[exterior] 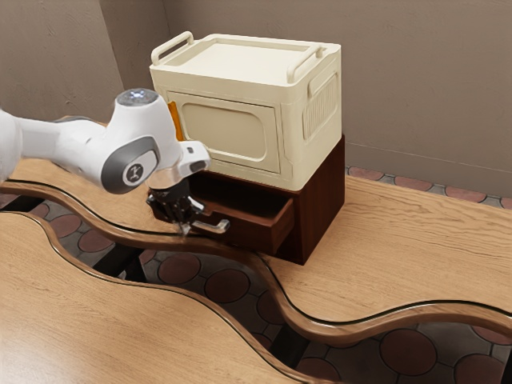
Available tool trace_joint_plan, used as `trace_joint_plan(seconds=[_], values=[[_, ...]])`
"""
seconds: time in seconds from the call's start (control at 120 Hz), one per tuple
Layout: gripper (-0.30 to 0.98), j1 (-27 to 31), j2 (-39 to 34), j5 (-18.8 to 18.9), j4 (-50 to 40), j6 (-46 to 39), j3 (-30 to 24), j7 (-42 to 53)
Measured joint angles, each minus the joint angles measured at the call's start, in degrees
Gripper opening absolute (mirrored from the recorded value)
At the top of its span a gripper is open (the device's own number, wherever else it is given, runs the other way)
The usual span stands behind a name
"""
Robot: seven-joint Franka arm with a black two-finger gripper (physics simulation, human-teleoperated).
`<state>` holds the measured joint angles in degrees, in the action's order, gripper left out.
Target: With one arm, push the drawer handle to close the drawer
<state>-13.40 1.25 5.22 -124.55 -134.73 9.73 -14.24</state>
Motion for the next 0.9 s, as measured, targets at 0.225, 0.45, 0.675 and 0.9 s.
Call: trace_joint_plan(seconds=[0.225, 0.45, 0.675, 0.9], values=[[-0.1, -3.3, 4.5, -2.3, 5.4, -0.9, 0.0, 2.2], [-0.1, -2.6, 7.8, -2.8, 9.9, -1.1, 0.3, 4.4], [-0.1, -2.2, 11.2, -2.7, 12.3, -4.4, 0.3, 7.4], [-0.04, -3.1, 9.6, -7.5, 9.7, -6.9, 1.2, 9.8]])
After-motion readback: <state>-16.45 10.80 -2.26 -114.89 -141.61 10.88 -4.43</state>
